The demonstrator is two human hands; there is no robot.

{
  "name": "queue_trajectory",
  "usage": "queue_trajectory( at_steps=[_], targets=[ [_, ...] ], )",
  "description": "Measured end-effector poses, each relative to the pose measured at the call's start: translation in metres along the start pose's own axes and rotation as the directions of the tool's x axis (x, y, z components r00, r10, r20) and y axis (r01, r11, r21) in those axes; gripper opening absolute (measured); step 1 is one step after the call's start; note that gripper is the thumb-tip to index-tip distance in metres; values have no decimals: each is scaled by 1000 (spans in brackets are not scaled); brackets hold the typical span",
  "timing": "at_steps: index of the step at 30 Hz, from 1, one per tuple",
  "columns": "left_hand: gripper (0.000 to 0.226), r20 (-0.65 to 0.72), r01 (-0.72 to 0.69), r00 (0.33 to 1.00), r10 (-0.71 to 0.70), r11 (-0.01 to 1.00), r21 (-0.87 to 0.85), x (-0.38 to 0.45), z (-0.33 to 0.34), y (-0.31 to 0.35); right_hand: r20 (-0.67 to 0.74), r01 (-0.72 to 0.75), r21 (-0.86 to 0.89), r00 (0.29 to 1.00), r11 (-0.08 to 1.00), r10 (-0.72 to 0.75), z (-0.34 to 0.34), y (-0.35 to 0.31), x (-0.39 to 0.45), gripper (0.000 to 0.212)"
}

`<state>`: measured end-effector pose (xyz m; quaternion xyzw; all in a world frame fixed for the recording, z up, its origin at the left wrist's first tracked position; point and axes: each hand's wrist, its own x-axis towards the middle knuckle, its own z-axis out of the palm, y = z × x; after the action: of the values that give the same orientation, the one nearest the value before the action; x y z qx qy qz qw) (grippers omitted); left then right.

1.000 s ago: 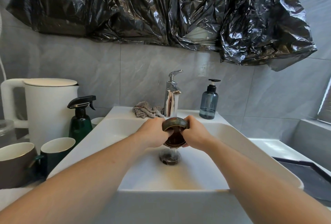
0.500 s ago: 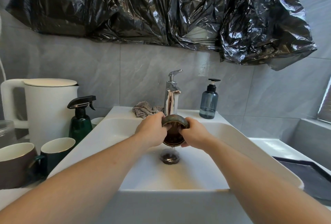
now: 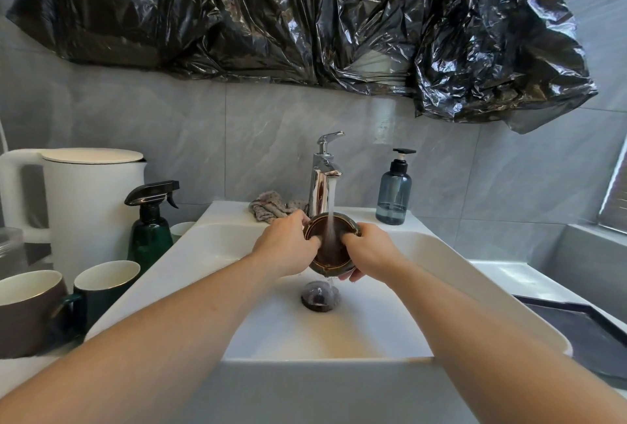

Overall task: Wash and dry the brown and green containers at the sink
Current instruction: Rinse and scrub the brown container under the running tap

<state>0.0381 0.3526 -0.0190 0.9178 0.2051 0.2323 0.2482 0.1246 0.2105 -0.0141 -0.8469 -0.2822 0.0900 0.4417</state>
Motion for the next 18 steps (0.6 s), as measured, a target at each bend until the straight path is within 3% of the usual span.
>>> queue_trajectory(
  at_steps=[4,9,18],
  targets=[
    [18,90,14,996,-15,1000,10,1,3,1,-23,-25,51,999,998,26,0,0,1,27],
    [24,109,57,992,-63,996,62,4,5,0,-15,-50,60,999,997,51,2,-1,-1,23],
    [25,90,179,979,-182,983,33,4,7,1,26,-19,-65,999,998,21,3,0,1,31]
  ],
)
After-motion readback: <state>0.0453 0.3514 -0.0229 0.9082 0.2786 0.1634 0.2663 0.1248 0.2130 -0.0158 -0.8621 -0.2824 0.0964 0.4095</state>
